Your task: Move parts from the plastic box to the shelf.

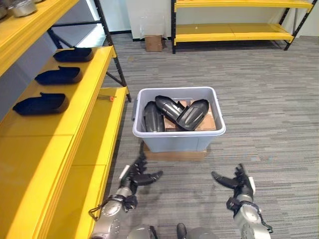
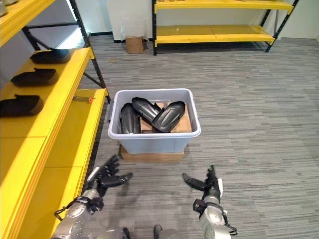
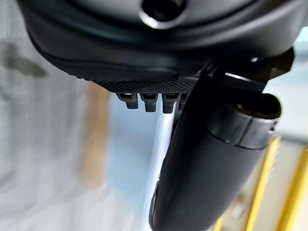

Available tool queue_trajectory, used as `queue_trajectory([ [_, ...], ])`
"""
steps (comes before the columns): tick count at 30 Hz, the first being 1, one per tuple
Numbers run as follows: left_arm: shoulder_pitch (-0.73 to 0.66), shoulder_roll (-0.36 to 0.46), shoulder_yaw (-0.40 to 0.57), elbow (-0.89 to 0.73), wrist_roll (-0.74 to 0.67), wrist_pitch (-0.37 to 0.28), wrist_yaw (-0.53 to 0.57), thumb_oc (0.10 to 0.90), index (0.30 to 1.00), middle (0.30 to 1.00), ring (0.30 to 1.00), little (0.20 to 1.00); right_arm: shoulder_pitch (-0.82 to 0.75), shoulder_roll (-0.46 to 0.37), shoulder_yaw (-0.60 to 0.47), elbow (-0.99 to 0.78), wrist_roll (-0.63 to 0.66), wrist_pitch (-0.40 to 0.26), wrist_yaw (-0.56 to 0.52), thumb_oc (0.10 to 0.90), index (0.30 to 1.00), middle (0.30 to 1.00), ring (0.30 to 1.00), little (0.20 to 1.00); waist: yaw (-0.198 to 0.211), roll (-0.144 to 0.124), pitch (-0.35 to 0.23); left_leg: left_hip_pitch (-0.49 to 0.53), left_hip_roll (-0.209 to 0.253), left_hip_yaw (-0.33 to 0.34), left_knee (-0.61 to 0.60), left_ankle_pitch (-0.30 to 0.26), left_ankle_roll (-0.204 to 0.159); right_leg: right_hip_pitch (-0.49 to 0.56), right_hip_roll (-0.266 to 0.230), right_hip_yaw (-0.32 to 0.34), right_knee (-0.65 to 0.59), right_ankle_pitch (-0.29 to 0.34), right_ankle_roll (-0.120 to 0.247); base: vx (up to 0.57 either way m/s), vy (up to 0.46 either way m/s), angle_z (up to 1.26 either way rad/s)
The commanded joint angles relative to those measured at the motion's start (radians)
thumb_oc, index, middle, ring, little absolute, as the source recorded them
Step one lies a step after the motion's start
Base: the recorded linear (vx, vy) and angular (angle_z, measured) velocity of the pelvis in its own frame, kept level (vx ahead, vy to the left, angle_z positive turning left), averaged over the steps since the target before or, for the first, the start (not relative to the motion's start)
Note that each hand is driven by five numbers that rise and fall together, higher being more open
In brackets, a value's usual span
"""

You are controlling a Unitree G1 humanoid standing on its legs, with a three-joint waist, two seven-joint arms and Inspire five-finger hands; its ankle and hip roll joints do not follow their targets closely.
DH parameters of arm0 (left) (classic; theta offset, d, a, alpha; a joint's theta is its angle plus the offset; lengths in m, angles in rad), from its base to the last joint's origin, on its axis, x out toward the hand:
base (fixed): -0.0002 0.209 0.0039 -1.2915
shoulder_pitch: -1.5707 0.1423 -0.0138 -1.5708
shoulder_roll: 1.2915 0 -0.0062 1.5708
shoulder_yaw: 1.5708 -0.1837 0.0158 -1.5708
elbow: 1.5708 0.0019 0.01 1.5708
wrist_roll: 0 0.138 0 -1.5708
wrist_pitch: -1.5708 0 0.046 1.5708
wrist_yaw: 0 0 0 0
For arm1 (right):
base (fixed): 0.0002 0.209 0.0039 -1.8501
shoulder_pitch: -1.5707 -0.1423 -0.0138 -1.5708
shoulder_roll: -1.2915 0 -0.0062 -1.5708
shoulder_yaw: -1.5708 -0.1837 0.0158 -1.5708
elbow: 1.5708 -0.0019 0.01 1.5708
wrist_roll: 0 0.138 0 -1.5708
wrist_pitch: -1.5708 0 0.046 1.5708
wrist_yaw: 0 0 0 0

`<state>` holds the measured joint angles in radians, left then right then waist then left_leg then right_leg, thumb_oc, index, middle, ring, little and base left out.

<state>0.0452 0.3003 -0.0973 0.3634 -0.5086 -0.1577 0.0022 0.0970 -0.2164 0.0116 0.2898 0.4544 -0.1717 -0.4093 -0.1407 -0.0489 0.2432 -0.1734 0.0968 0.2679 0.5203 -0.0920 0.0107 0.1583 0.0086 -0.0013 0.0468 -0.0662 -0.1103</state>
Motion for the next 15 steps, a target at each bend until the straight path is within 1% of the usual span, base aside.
queue_trajectory([
  [1, -0.062, 0.020, 0.054, -0.114, -0.045, -0.178, 0.073, 0.900, 1.000, 1.000, 1.000, 1.000, -0.045, -0.089, -0.038, -0.134, -0.041, -0.163, -0.083, 0.900, 1.000, 1.000, 1.000, 1.000, -0.003, 0.008, -0.048, 0.152, -0.029, -0.009, -0.263, 0.054, -0.008, -0.020, 0.021, 0.029, -0.038, 0.027, 0.122, 0.20, 0.129, -0.04],
  [2, -0.066, 0.019, 0.066, -0.120, -0.044, -0.192, 0.088, 0.900, 1.000, 1.000, 1.000, 1.000, -0.049, -0.093, -0.040, -0.157, -0.054, -0.178, -0.098, 0.900, 1.000, 1.000, 1.000, 1.000, 0.003, 0.013, -0.049, 0.156, -0.035, -0.030, -0.370, 0.075, -0.020, -0.001, 0.025, 0.038, -0.048, 0.018, 0.130, 0.28, 0.172, 0.00],
  [3, -0.066, 0.016, 0.075, -0.126, -0.043, -0.196, 0.098, 0.900, 1.000, 1.000, 1.000, 1.000, -0.052, -0.098, -0.044, -0.177, -0.062, -0.178, -0.106, 0.900, 1.000, 1.000, 1.000, 1.000, 0.010, 0.016, -0.052, 0.159, -0.038, -0.043, -0.443, 0.090, -0.028, 0.016, 0.024, 0.044, -0.059, 0.013, 0.135, 0.22, 0.110, -0.08],
  [4, -0.066, 0.015, 0.080, -0.128, -0.041, -0.205, 0.109, 0.900, 1.000, 1.000, 1.000, 1.000, -0.054, -0.100, -0.045, -0.183, -0.067, -0.186, -0.110, 0.900, 1.000, 1.000, 1.000, 1.000, 0.014, 0.018, -0.057, 0.156, -0.036, -0.046, -0.460, 0.100, -0.033, 0.016, 0.027, 0.048, -0.063, 0.014, 0.136, 0.20, 0.081, -0.23],
  [5, -0.063, 0.014, 0.085, -0.134, -0.039, -0.212, 0.122, 0.900, 1.000, 1.000, 1.000, 1.000, -0.053, -0.102, -0.045, -0.198, -0.074, -0.188, -0.115, 0.900, 1.000, 1.000, 1.000, 1.000, 0.019, 0.021, -0.056, 0.156, -0.031, -0.062, -0.512, 0.124, -0.044, 0.032, 0.030, 0.052, -0.069, 0.005, 0.137, 0.28, 0.085, -0.36],
  [6, -0.057, 0.007, 0.105, -0.130, -0.037, -0.230, 0.140, 0.900, 1.000, 1.000, 1.000, 1.000, -0.058, -0.107, -0.042, -0.220, -0.099, -0.199, -0.119, 0.900, 1.000, 1.000, 1.000, 1.000, 0.034, 0.029, -0.062, 0.140, -0.013, -0.089, -0.592, 0.171, -0.063, 0.051, 0.039, 0.069, -0.073, -0.011, 0.135, 0.33, 0.101, -0.40],
  [10, -0.062, -0.012, 0.120, -0.108, -0.014, -0.273, 0.204, 0.900, 1.000, 1.000, 1.000, 1.000, -0.059, -0.114, -0.031, -0.255, -0.123, -0.200, -0.109, 0.900, 1.000, 1.000, 1.000, 1.000, 0.037, 0.034, -0.060, 0.105, 0.010, -0.087, -0.607, 0.173, -0.073, 0.064, 0.037, 0.066, -0.052, -0.039, 0.134, 0.21, 0.094, -0.58],
  [12, -0.062, -0.019, 0.125, -0.112, 0.007, -0.294, 0.245, 0.900, 1.000, 1.000, 1.000, 1.000, -0.062, -0.121, -0.025, -0.275, -0.112, -0.191, -0.086, 0.900, 1.000, 1.000, 1.000, 1.000, 0.038, 0.039, -0.057, 0.109, 0.017, -0.089, -0.607, 0.174, -0.075, 0.062, 0.037, 0.061, -0.023, -0.064, 0.130, 0.22, 0.151, -0.21],
  [15, -0.046, -0.020, 0.137, -0.129, 0.013, -0.320, 0.266, 0.900, 1.000, 1.000, 1.000, 1.000, -0.060, -0.126, -0.023, -0.289, -0.111, -0.188, -0.074, 0.900, 1.000, 1.000, 1.000, 1.000, 0.044, 0.043, -0.052, 0.119, 0.021, -0.106, -0.607, 0.176, -0.082, 0.056, 0.039, 0.054, 0.009, -0.085, 0.124, 0.21, 0.154, -0.02],
])
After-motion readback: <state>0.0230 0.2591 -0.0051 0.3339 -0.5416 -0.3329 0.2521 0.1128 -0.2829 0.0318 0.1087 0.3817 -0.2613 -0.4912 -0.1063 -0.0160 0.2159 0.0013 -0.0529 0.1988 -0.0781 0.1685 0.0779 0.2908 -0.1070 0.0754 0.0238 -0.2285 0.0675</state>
